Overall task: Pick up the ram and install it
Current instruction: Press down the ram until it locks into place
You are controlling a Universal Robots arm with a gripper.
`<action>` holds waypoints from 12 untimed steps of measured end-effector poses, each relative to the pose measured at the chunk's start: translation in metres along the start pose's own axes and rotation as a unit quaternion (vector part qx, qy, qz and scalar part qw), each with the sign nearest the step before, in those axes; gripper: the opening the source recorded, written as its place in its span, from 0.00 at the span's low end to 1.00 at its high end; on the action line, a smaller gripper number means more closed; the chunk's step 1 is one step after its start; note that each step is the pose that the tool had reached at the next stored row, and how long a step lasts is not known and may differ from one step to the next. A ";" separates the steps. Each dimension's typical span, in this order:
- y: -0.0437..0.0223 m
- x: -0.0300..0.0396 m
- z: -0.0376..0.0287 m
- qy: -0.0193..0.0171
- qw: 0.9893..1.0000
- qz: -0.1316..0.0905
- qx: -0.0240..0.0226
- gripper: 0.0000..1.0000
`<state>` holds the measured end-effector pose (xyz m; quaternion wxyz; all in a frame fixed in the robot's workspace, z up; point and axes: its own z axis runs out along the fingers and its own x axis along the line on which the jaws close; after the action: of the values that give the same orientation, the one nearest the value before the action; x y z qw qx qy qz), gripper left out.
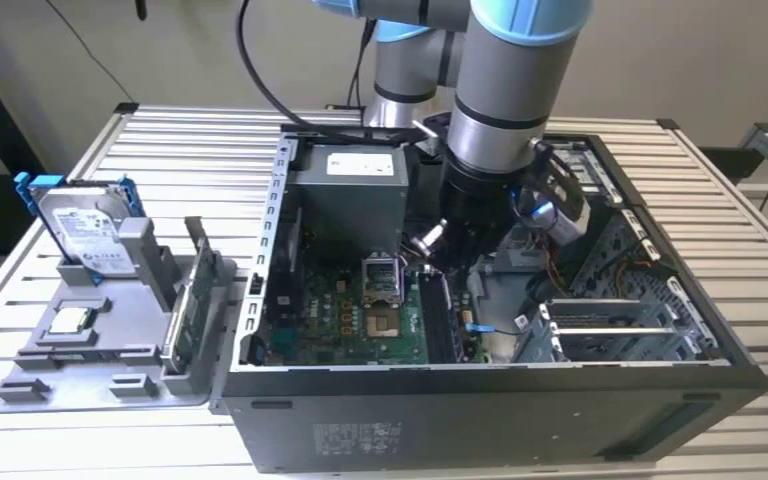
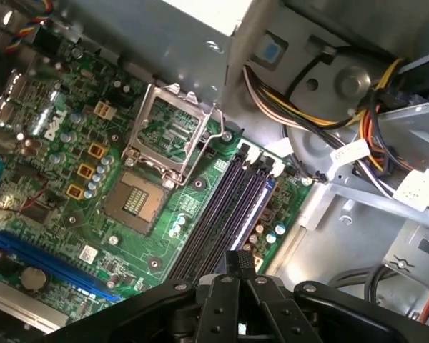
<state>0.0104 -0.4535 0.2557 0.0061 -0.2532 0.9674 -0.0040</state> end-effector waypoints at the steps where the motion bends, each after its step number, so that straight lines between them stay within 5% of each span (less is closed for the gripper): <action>1: 0.0000 0.0000 0.0000 0.000 1.000 -0.007 0.000 0.11; 12: -0.0010 0.0006 0.0000 -0.001 0.998 -0.065 -0.001 0.11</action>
<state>0.0104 -0.4547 0.2557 0.0064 -0.3153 0.9490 -0.0036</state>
